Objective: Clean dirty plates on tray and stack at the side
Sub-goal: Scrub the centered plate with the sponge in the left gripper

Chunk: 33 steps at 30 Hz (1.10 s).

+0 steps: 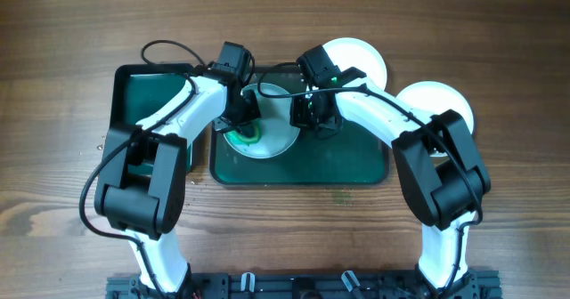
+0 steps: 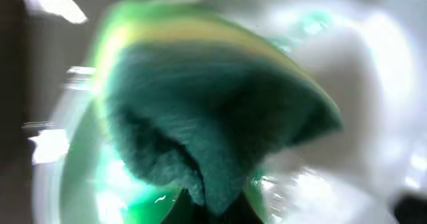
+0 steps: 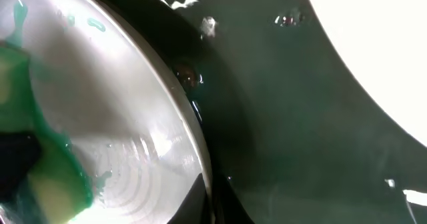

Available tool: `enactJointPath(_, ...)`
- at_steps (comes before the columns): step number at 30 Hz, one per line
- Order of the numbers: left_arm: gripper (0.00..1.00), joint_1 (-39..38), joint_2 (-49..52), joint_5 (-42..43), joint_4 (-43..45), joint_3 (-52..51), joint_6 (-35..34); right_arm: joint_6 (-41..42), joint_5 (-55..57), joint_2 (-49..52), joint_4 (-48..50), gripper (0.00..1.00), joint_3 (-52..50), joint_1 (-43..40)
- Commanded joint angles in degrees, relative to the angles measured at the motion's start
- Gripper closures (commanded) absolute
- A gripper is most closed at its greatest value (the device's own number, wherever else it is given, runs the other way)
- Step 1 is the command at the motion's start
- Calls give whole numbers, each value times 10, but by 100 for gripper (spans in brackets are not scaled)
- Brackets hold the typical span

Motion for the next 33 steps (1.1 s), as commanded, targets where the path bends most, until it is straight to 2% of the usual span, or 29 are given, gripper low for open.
enactJointPath(1,96,-36,40,265,11,-14,145,6,-1,15,4,96,-6,1)
enactJointPath(4,96,-40,40,260,27,-14,153,6,-1,15,4,96,-6,1)
enactJointPath(7,96,-34,40,199,53,-14,118,6,-1,15,4,96,-6,1)
enactJointPath(15,96,7,40,-70,118,-14,-5,6,-1,15,3,96,-6,1)
enactJointPath(18,96,16,40,-178,100,-14,-85,6,-1,15,3,96,-6,1)
enactJointPath(23,96,15,40,-234,36,-14,-157,6,-1,15,4,96,-6,1)
enactJointPath(26,96,9,40,-216,2,-14,-167,6,-1,15,4,96,-6,1)
enactJointPath(28,96,2,40,-172,-24,-14,-160,6,-1,15,4,96,-6,1)
enactJointPath(30,96,-5,40,-85,-43,-14,-92,6,-1,15,4,95,-6,1)
enactJointPath(33,96,-12,40,98,-54,-14,74,6,-1,15,4,96,-6,1)
